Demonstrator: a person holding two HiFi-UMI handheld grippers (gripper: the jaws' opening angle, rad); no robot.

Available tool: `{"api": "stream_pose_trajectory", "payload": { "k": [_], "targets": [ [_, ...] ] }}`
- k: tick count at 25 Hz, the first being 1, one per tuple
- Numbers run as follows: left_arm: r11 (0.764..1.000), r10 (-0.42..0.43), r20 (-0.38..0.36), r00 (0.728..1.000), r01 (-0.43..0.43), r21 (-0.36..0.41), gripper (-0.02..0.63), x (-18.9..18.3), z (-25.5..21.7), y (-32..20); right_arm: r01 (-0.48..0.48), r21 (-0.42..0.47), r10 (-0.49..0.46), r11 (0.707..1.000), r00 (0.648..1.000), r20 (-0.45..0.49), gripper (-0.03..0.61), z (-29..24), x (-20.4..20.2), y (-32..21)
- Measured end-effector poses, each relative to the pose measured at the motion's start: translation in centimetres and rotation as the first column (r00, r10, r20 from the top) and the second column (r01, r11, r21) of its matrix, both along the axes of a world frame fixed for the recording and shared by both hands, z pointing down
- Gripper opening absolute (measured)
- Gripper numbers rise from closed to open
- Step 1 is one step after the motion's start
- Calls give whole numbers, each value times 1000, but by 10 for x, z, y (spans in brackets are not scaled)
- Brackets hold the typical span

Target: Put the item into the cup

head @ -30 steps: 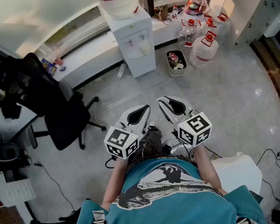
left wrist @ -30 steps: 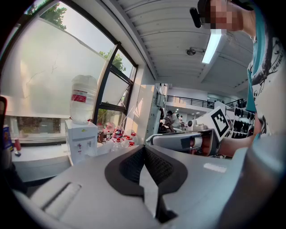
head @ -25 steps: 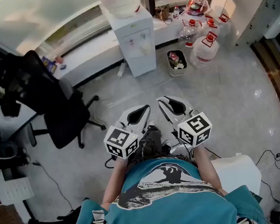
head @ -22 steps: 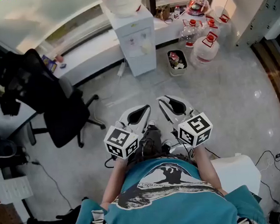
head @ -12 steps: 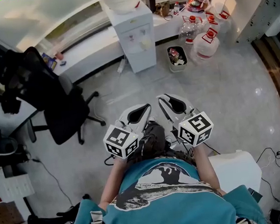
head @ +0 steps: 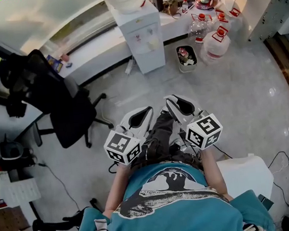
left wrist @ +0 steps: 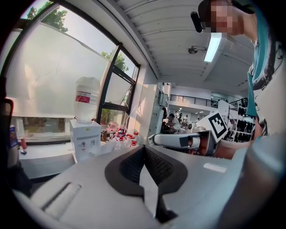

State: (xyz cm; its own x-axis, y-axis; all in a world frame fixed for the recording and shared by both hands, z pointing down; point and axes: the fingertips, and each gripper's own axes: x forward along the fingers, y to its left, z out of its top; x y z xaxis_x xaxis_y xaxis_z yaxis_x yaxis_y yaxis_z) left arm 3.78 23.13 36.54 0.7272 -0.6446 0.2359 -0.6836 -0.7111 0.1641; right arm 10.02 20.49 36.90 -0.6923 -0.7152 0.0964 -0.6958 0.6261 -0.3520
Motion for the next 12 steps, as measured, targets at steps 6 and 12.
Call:
{"api": "stream_pose_trajectory", "payload": {
  "k": [6, 12],
  "targets": [
    [999, 33, -7, 999, -33, -9, 6, 15, 4, -17, -31, -24, 31, 999, 999, -10, 80, 9, 16, -15],
    [999, 45, -23, 999, -46, -30, 6, 15, 8, -44, -31, -53, 31, 998, 999, -14, 80, 14, 12, -45]
  ]
}}
